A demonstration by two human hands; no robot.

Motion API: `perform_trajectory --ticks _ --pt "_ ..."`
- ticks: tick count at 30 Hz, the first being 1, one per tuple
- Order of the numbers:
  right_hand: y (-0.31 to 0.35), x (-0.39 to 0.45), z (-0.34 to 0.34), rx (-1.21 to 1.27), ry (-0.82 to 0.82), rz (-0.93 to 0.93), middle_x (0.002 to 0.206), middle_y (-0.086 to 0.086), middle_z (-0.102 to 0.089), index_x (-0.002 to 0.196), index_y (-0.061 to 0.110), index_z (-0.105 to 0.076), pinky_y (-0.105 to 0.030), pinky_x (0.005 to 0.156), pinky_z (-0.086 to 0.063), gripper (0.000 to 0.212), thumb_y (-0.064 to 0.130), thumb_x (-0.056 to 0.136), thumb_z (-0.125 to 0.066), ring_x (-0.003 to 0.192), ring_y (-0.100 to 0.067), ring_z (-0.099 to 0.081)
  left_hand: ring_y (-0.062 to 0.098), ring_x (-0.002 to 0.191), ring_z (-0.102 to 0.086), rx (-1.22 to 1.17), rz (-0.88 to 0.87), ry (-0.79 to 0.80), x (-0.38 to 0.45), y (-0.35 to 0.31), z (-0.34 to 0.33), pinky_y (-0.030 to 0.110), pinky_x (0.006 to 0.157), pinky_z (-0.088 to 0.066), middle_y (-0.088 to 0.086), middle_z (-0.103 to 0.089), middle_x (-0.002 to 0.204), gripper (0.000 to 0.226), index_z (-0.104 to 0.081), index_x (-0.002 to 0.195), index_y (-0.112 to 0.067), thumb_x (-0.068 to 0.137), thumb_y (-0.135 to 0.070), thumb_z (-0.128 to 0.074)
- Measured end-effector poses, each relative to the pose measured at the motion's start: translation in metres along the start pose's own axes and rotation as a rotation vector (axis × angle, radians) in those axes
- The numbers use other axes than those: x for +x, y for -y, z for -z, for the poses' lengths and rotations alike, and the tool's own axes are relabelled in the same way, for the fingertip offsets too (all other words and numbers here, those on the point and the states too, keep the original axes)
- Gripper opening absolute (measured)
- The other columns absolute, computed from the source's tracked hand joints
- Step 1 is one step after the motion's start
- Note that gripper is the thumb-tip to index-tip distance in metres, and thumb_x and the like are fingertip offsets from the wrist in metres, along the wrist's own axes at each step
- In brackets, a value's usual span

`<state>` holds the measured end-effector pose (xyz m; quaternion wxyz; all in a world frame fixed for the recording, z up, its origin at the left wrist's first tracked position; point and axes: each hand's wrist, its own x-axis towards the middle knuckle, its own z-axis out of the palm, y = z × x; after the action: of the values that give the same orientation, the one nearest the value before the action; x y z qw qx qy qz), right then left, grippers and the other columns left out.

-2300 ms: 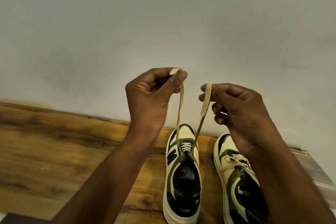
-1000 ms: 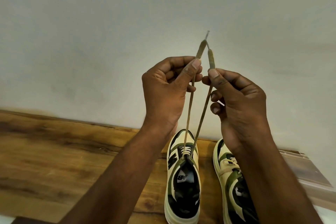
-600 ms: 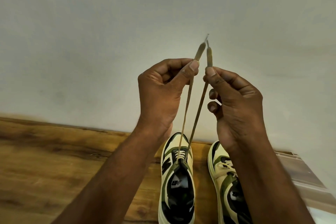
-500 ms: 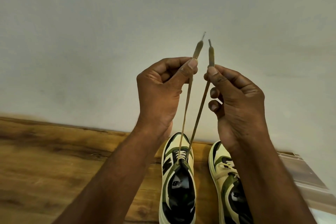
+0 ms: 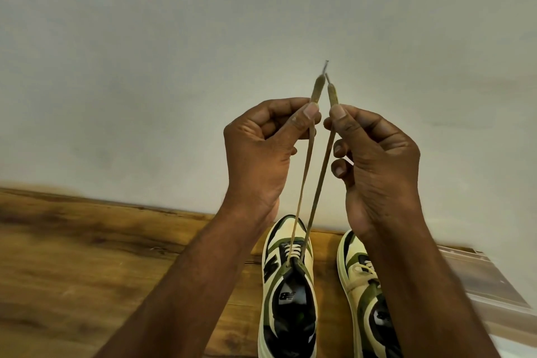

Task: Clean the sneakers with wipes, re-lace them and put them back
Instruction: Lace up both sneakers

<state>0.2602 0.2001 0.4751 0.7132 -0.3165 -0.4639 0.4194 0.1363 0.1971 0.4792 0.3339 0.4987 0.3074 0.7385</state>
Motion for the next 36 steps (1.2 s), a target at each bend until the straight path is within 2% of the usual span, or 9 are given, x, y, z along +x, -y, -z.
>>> perform_trajectory --ticks 7,14,18,22,25,31,34,36 --pt "-0.005 0.001 0.000 -0.027 -0.001 0.045 0.089 -0.010 -0.077 0.098 0.015 -0.081 -0.026 0.052 -0.042 0.013 0.022 0.086 -0.081 0.066 -0.014 -0.055 0.014 0.079 -0.074 0.006 -0.013 0.037 0.003 0.003 0.003 0.023 0.063 -0.052 0.001 -0.081 0.088 0.010 -0.078 0.098 -0.019 0.090 -0.014 -0.079" --pt "-0.003 -0.003 0.003 -0.116 0.068 0.138 0.088 -0.003 -0.078 0.104 0.014 -0.080 -0.024 0.055 -0.045 0.015 0.019 0.090 -0.079 0.069 -0.011 -0.060 0.013 0.079 -0.068 0.051 0.034 0.158 0.010 -0.002 0.015 0.026 0.064 -0.052 0.001 -0.080 0.090 0.010 -0.079 0.100 -0.018 0.091 -0.016 -0.077" --pt "0.001 0.000 0.010 -0.189 0.119 0.186 0.085 -0.002 -0.077 0.105 0.016 -0.081 -0.025 0.054 -0.045 0.014 0.018 0.091 -0.078 0.066 -0.013 -0.057 0.012 0.076 -0.067 0.042 0.098 0.223 0.013 -0.005 0.021 0.026 0.064 -0.052 0.003 -0.079 0.088 0.016 -0.079 0.102 -0.012 0.086 -0.015 -0.080" --pt "0.005 0.001 0.013 -0.266 0.204 0.222 0.079 0.003 -0.074 0.105 0.017 -0.080 -0.022 0.053 -0.046 0.013 0.017 0.093 -0.075 0.065 -0.008 -0.058 0.015 0.071 -0.066 0.011 0.154 0.214 0.013 -0.007 0.022 0.029 0.065 -0.051 0.006 -0.079 0.084 0.034 -0.077 0.106 -0.011 0.074 -0.023 -0.083" --pt "0.009 0.001 0.014 -0.292 0.268 0.238 0.079 0.008 -0.074 0.103 0.019 -0.080 -0.019 0.054 -0.047 0.013 0.015 0.094 -0.073 0.066 -0.005 -0.060 0.015 0.072 -0.064 0.021 0.144 0.217 0.014 -0.008 0.023 0.031 0.065 -0.050 0.004 -0.077 0.083 0.030 -0.078 0.109 -0.014 0.080 -0.019 -0.083" --pt "0.011 -0.002 0.013 -0.266 0.248 0.199 0.081 0.000 -0.075 0.104 0.017 -0.080 -0.027 0.051 -0.046 0.011 0.020 0.095 -0.073 0.063 -0.012 -0.058 0.016 0.074 -0.065 0.052 0.130 0.193 0.012 -0.008 0.024 0.028 0.063 -0.051 0.004 -0.077 0.084 0.025 -0.080 0.099 -0.017 0.075 -0.026 -0.082" --pt "0.014 -0.005 0.009 -0.208 0.202 0.222 0.078 -0.002 -0.072 0.105 0.011 -0.067 -0.031 0.048 -0.048 0.020 0.021 0.091 -0.078 0.061 -0.019 -0.063 0.015 0.074 -0.065 0.070 0.118 0.177 0.012 -0.008 0.023 0.026 0.062 -0.051 0.005 -0.078 0.084 0.017 -0.080 0.097 -0.017 0.080 -0.019 -0.083" --pt "0.014 -0.007 0.008 -0.353 0.220 0.353 0.083 -0.001 -0.071 0.110 0.014 -0.059 -0.033 0.051 -0.052 0.031 0.019 0.089 -0.082 0.069 -0.021 -0.069 0.014 0.073 -0.066 0.086 0.113 0.139 0.011 -0.009 0.023 0.025 0.062 -0.051 0.003 -0.079 0.084 0.014 -0.080 0.096 -0.018 0.082 -0.016 -0.083"
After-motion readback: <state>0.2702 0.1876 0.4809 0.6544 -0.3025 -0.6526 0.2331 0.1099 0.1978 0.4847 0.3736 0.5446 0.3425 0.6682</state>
